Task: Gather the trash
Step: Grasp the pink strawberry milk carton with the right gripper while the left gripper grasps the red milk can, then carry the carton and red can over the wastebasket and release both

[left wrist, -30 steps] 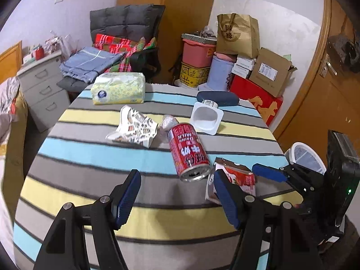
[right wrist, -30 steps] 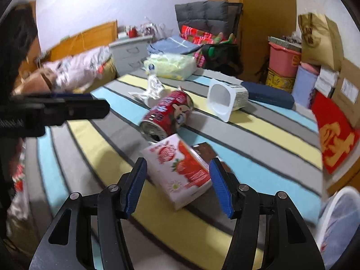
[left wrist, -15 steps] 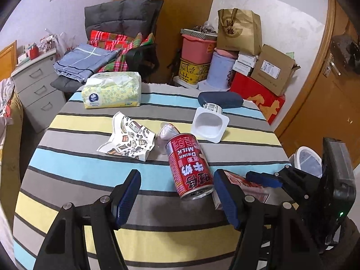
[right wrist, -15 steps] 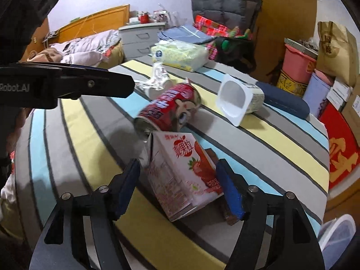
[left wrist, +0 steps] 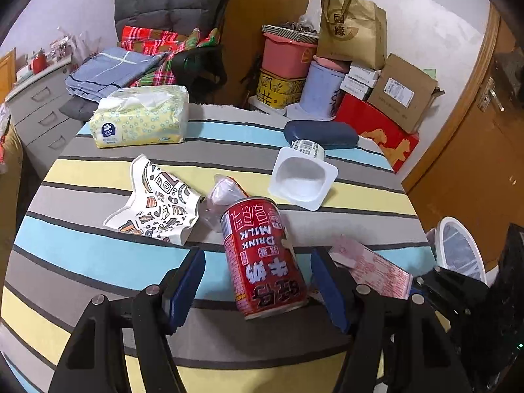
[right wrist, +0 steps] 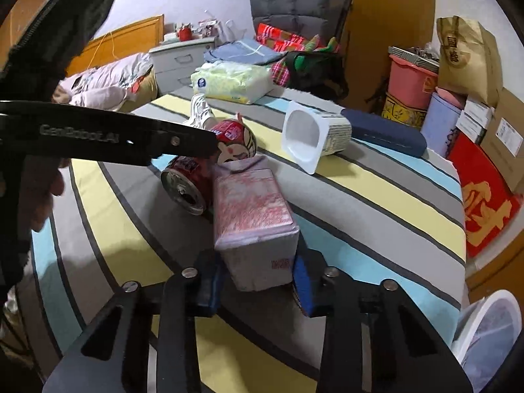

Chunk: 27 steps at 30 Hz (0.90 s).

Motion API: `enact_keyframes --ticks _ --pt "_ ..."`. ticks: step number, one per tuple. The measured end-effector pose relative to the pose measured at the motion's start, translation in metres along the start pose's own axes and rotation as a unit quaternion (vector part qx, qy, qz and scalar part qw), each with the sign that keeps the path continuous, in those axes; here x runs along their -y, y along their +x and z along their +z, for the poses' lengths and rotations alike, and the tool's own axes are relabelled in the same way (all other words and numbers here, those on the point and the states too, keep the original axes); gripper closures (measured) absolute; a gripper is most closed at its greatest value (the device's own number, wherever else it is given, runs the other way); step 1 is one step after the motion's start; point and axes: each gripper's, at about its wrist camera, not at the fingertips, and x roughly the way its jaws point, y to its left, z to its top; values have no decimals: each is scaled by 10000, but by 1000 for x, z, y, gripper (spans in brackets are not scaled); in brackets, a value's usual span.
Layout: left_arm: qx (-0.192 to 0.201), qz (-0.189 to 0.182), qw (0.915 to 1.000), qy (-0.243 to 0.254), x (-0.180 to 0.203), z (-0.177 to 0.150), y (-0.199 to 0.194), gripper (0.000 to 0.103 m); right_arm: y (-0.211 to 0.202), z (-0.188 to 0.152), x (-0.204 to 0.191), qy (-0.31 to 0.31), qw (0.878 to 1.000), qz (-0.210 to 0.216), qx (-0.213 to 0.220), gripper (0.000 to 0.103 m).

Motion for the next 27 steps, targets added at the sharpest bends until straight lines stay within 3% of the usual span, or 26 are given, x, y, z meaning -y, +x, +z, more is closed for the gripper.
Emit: enact_keyframes --ticks 18,21,27 --pt "-294 253 9991 -140 8 1 44 37 -18 -17 34 1357 9897 -282 363 67" --pt "-308 224 9991 -178 7 1 49 47 -20 -19 36 1437 9882 -337 407 67" --pt "-266 197 9992 -229 10 0 48 48 -21 -21 40 1595 9852 -400 489 67"
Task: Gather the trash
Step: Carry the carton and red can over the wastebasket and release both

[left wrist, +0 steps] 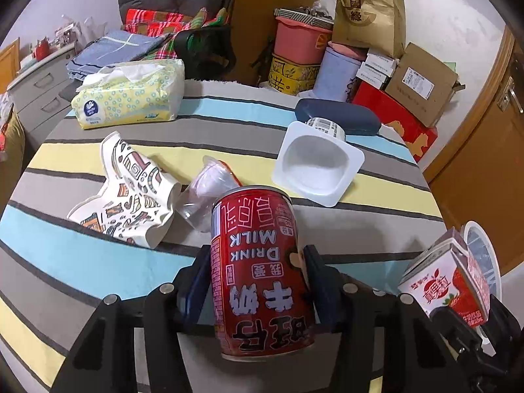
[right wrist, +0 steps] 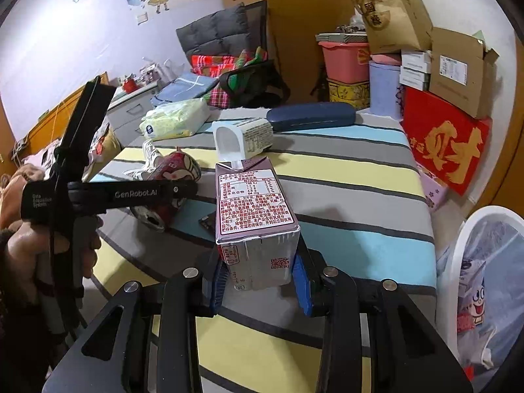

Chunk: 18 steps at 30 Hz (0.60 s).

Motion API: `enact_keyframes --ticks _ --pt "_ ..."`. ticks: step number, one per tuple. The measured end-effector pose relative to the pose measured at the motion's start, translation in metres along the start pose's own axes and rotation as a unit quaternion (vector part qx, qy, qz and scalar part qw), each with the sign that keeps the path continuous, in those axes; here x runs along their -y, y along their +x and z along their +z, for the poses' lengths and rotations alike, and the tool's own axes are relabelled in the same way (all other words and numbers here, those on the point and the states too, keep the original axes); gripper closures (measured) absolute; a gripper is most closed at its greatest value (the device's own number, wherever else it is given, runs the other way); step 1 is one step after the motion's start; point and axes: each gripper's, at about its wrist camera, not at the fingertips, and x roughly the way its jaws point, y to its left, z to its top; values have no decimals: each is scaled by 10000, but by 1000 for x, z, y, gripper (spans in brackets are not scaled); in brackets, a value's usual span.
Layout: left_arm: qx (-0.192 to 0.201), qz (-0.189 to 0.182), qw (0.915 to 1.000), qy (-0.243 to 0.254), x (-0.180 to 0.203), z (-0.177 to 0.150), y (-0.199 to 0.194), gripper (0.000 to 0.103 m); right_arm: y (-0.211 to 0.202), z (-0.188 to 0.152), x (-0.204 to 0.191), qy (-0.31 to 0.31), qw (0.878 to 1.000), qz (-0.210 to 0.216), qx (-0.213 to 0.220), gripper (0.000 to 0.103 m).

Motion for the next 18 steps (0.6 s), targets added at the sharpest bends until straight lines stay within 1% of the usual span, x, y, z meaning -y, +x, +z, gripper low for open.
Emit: enact_keyframes --ticks 3,7,8,10,15,18 --pt "12 -39 10000 -18 0 -2 -4 48 -2 -1 1 40 10000 -13 25 67" --pt "53 -95 9999 -3 2 -13 -16 48 -6 -3 3 112 9999 -39 66 67" --pt "57 -66 10000 18 4 -15 -18 48 -8 -4 4 135 9999 -38 81 67" --pt "116 -48 9999 57 7 -20 -25 48 -10 -5 5 177 9998 -35 106 67" --pt "186 -148 9997 111 15 -30 -43 48 -19 -6 5 230 9995 -95 178 67" --pt "300 -187 9993 151 22 -36 -56 48 -25 -8 6 246 9993 -120 235 67"
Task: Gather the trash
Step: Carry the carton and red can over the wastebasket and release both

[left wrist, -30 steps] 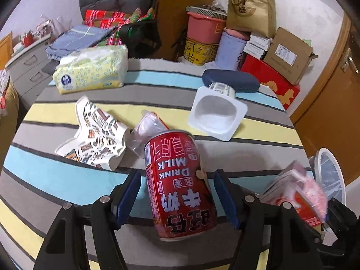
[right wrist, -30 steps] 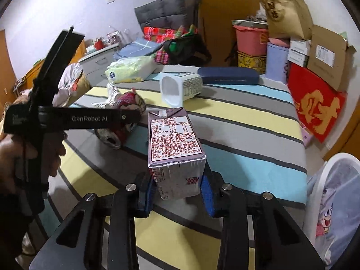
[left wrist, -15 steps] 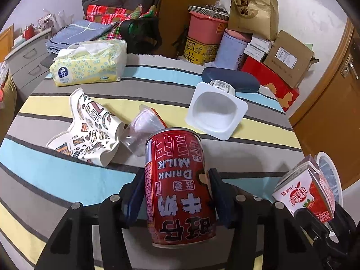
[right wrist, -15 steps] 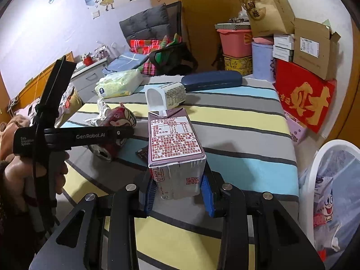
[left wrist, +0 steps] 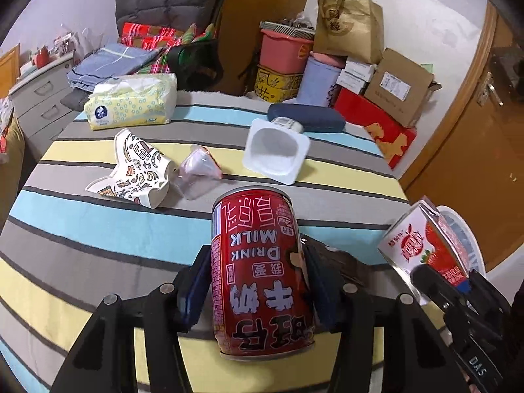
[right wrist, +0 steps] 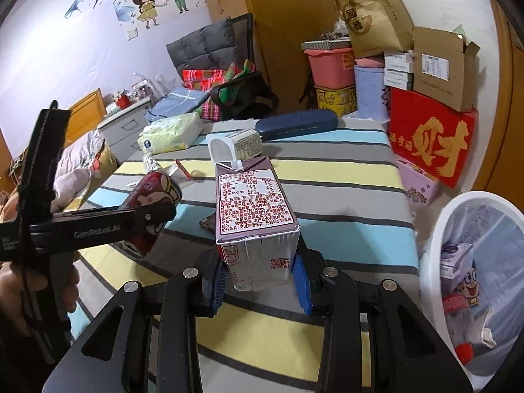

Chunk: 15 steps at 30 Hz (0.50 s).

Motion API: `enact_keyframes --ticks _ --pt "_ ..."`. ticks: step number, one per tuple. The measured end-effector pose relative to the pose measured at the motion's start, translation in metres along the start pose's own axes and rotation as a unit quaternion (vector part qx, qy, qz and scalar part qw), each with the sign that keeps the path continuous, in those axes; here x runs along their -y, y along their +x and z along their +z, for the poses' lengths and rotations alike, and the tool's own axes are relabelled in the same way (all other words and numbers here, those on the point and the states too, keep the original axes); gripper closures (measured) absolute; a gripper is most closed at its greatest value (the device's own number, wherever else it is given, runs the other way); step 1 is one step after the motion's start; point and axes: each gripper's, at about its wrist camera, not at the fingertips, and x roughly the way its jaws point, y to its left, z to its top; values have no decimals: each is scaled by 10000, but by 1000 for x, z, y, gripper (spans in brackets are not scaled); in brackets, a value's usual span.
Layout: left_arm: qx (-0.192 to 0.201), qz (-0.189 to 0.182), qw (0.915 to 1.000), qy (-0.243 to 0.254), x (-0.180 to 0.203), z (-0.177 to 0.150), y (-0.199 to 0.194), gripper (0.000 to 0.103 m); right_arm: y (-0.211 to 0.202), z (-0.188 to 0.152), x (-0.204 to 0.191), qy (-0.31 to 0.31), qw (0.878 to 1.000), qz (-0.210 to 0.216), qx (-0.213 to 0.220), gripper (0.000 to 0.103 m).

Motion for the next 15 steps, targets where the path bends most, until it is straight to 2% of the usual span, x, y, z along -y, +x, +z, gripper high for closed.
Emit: enact_keyframes --ticks 3,15 --pt "111 43 9998 127 10 -3 -11 48 -7 -1 3 36 10000 -47 67 67" --pt "302 -385 9972 572 69 -12 -39 48 -42 -7 33 342 9978 -420 372 67"
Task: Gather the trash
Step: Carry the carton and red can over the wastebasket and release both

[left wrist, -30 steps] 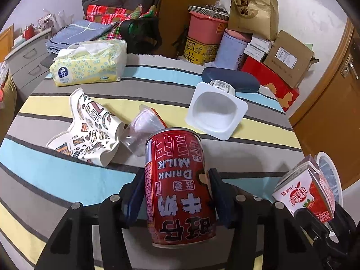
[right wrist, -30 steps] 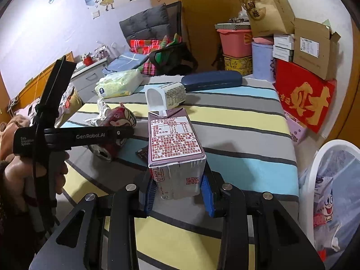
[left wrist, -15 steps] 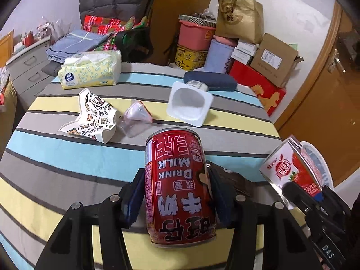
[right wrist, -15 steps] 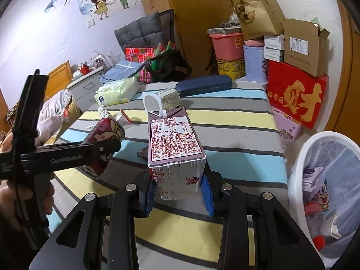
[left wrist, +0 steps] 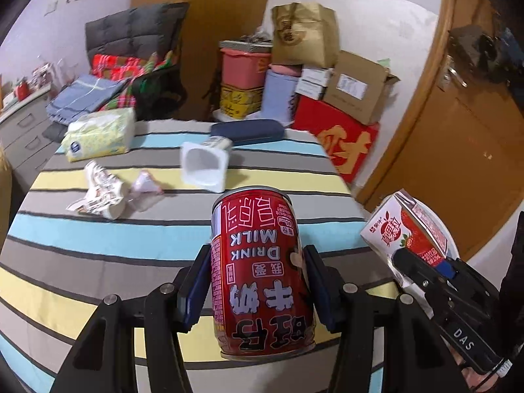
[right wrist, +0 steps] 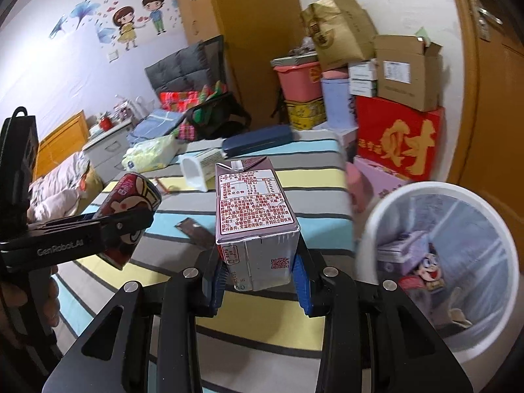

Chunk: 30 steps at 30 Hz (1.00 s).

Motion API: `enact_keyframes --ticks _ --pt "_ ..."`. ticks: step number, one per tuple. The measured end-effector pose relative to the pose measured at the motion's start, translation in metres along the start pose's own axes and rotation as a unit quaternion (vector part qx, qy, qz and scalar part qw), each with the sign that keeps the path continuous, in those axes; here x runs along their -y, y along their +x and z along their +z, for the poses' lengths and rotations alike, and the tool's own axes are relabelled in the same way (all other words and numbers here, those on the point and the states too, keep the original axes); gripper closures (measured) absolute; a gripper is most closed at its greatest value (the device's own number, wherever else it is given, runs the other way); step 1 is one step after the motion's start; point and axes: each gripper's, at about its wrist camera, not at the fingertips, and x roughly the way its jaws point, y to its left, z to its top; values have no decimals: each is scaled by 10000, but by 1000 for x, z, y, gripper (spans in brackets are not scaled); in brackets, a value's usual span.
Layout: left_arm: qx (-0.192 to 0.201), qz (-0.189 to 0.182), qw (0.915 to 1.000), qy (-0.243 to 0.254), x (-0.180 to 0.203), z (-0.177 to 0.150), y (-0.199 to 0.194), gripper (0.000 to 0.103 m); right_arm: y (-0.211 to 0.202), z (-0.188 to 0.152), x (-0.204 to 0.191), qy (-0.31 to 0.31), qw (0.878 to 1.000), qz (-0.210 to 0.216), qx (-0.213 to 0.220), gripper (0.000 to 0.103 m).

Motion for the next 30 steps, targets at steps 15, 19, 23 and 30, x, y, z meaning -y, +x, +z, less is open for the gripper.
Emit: enact_keyframes --ticks 15,19,23,30 --pt "-70 -682 9944 802 109 -6 8 48 -38 -8 55 346 9961 -742 323 67" --pt "-85 -824 9919 961 134 -7 11 48 -47 -10 65 404 9943 -909 385 67" --pt "-111 -940 9891 1124 157 -8 14 48 -58 -11 76 472 9923 -1049 462 67" --pt "-232 -1147 9835 1376 193 -10 28 48 -67 -14 100 583 9880 -1356 448 67"
